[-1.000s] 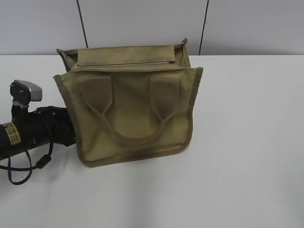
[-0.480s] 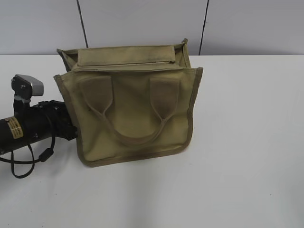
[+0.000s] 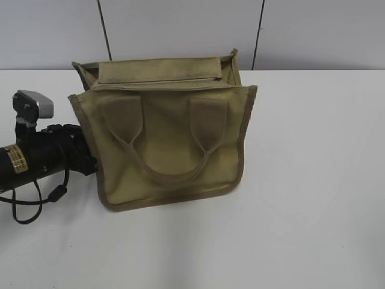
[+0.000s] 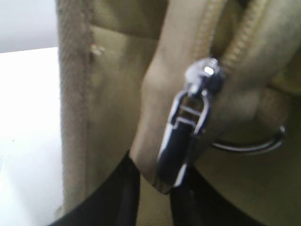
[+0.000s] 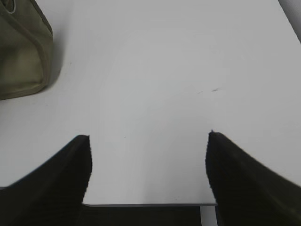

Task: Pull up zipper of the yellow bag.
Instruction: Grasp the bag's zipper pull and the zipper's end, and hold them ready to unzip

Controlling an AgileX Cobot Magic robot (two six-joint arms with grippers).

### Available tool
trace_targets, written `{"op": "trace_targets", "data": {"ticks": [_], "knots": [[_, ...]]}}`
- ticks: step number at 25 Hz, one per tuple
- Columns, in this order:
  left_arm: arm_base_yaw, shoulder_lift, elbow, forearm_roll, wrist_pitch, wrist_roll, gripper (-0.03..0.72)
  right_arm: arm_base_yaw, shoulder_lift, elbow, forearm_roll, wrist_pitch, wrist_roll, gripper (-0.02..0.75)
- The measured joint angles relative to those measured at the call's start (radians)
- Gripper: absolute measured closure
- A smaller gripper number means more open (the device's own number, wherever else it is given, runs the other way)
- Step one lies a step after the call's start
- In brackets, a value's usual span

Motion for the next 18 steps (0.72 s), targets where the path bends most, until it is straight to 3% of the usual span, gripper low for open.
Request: {"op": "trace_targets", "data": {"ticks": [3,5,11,18], "knots": [[0.000,0.000,0.000,0.001,0.000,0.000,0.633,0.000,0.000,0.000,0.000,0.000,0.000,0.160],[0.000,0.000,0.000,0.001,-0.001,0.000,0.674,0.000,0.000,0.000,0.000,0.000,0.000,0.160],[0.000,-0.079,0.015,-0.004,0.050,0.000,0.680,0.000,0.000,0.000,0.000,0.000,0.000,0.160],[0.000,-0.388,0.016,0.033,0.447,-0.030,0.680,0.000,0.000,0.000,0.000,0.000,0.000,0.160]]}}
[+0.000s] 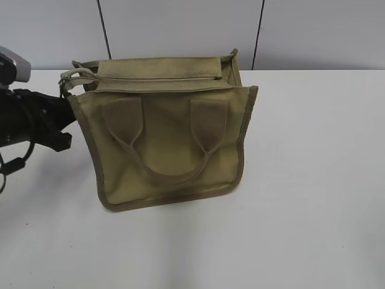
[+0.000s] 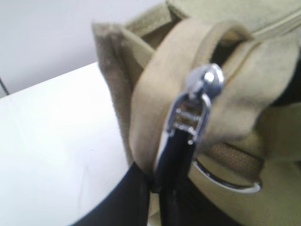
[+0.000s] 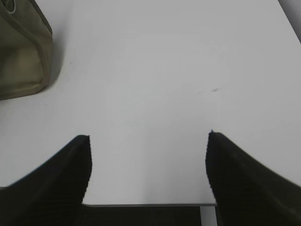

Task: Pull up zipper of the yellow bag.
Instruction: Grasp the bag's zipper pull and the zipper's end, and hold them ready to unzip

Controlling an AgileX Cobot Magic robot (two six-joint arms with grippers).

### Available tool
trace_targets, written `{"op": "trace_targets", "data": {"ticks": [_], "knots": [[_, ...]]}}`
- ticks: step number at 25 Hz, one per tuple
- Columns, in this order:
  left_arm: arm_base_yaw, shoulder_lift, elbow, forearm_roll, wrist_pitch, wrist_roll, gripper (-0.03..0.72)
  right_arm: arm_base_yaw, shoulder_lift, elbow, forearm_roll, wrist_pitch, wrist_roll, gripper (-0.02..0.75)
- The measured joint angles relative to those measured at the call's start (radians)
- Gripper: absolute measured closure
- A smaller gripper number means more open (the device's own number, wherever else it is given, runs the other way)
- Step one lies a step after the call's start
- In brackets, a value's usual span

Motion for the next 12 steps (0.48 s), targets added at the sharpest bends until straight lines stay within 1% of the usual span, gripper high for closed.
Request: {"op": "trace_targets", "data": {"ticks": [3,5,8,10,12], "knots": [[0.000,-0.111,0.000,0.051,0.122,-0.034,0.680,0.000,0.000,0.000,0.000,0.000,0.000,0.160],[0.000,-0.155,-0.016,0.125,0.177,-0.084,0.680,0.000,0.000,0.000,0.000,0.000,0.000,0.160],[0.000,-0.191,-0.074,0.306,0.247,-0.239,0.680,0.000,0.000,0.000,0.000,0.000,0.000,0.160],[0.000,-0.203,-0.120,0.440,0.269,-0.381,0.680,0.000,0.000,0.000,0.000,0.000,0.000,0.160],[0.000,-0.210,-0.171,0.606,0.275,-0.515,0.680,0.000,0.000,0.000,0.000,0.000,0.000,0.160]]}}
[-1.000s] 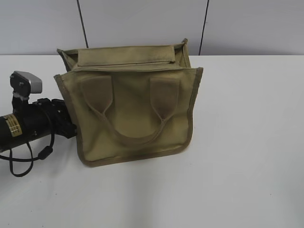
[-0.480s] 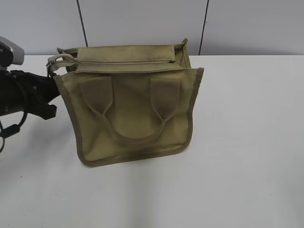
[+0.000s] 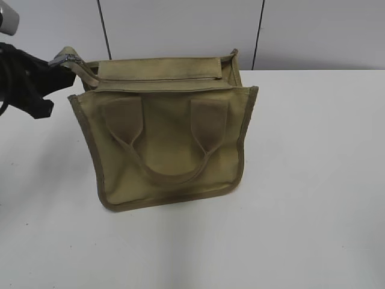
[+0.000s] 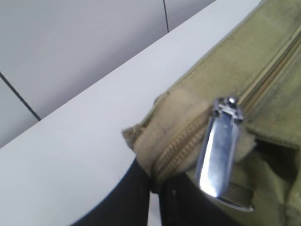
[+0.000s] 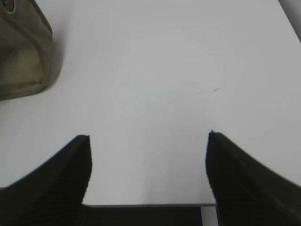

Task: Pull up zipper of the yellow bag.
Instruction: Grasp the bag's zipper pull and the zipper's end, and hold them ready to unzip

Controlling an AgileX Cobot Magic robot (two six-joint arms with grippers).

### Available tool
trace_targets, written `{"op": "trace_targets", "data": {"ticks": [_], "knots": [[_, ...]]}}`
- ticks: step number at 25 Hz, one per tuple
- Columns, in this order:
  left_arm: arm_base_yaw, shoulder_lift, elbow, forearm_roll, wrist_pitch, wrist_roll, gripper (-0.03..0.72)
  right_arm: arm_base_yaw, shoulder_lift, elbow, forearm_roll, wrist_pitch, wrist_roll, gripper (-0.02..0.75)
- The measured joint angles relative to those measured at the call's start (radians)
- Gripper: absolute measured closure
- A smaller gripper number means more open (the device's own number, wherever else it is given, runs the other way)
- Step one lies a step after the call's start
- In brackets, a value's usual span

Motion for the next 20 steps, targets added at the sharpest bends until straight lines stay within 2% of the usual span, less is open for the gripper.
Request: {"op": "trace_targets", "data": {"ticks": [4,7,10,12,13,14,15,20], "knots": [[0.000,-0.001,-0.077,0.245,0.002,-0.206,0.680,0.000,0.000,-0.019,0.005,-0.001,0.040,0.160],[0.000,-0.001,-0.097,0.358,0.011,-0.291,0.680,0.000,0.065,-0.068,0.060,-0.032,0.048,0.160],[0.000,-0.007,-0.100,0.389,0.014,-0.332,0.680,0.000,0.183,-0.094,0.181,-0.117,0.034,0.160],[0.000,-0.016,-0.100,0.394,0.016,-0.343,0.680,0.000,0.270,-0.108,0.289,-0.169,-0.047,0.160],[0.000,-0.019,-0.102,0.395,0.020,-0.344,0.680,0.000,0.270,-0.108,0.289,-0.169,-0.047,0.160],[0.000,-0.021,-0.102,0.395,0.027,-0.346,0.680,0.000,0.377,-0.128,0.385,-0.199,-0.154,0.160],[0.000,-0.021,-0.102,0.395,0.030,-0.347,0.680,0.000,0.437,-0.144,0.428,-0.203,-0.205,0.160],[0.000,-0.021,-0.102,0.396,0.048,-0.359,0.680,0.007,0.725,-0.248,0.555,-0.214,-0.350,0.160]]}}
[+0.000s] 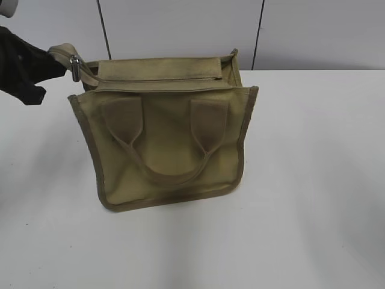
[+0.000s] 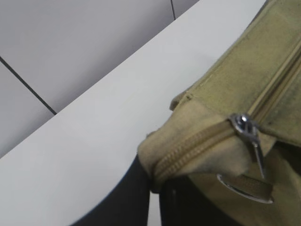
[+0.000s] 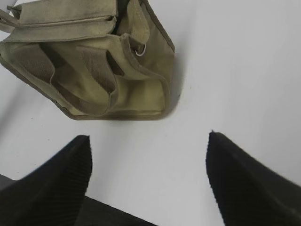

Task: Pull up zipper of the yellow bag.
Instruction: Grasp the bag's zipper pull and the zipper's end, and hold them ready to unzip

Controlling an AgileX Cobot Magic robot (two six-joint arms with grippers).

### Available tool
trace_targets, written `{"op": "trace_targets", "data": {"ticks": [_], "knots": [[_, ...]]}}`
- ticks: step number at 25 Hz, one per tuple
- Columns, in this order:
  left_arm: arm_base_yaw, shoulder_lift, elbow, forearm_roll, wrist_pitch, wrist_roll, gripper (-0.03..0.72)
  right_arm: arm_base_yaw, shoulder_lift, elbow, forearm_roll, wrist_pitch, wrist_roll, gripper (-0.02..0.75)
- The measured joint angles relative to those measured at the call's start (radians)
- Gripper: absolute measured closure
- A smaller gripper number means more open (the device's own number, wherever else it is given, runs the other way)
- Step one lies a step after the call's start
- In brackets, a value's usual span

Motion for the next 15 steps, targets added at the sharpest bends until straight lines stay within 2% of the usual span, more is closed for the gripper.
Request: {"op": "trace_targets", "data": {"ticks": [2,4,10,13,15], "knots": [[0.000,0.000,0.000,0.002,0.009,-0.006,0.680,0.039,0.134,-0.058,0.017,-0.026,-0.023,0.160],[0.002,0.000,0.000,0.002,0.020,-0.006,0.680,0.116,0.228,-0.108,0.018,-0.075,-0.021,0.160],[0.013,0.000,0.000,0.002,0.028,-0.007,0.680,0.464,0.538,-0.296,-0.037,-0.285,0.130,0.186],[0.013,0.000,0.000,0.002,0.028,-0.007,0.680,0.595,0.710,-0.431,-0.074,-0.360,0.193,0.194],[0.014,0.000,0.000,0.002,0.028,-0.007,0.680,0.654,0.830,-0.535,-0.086,-0.369,0.216,0.210]]}}
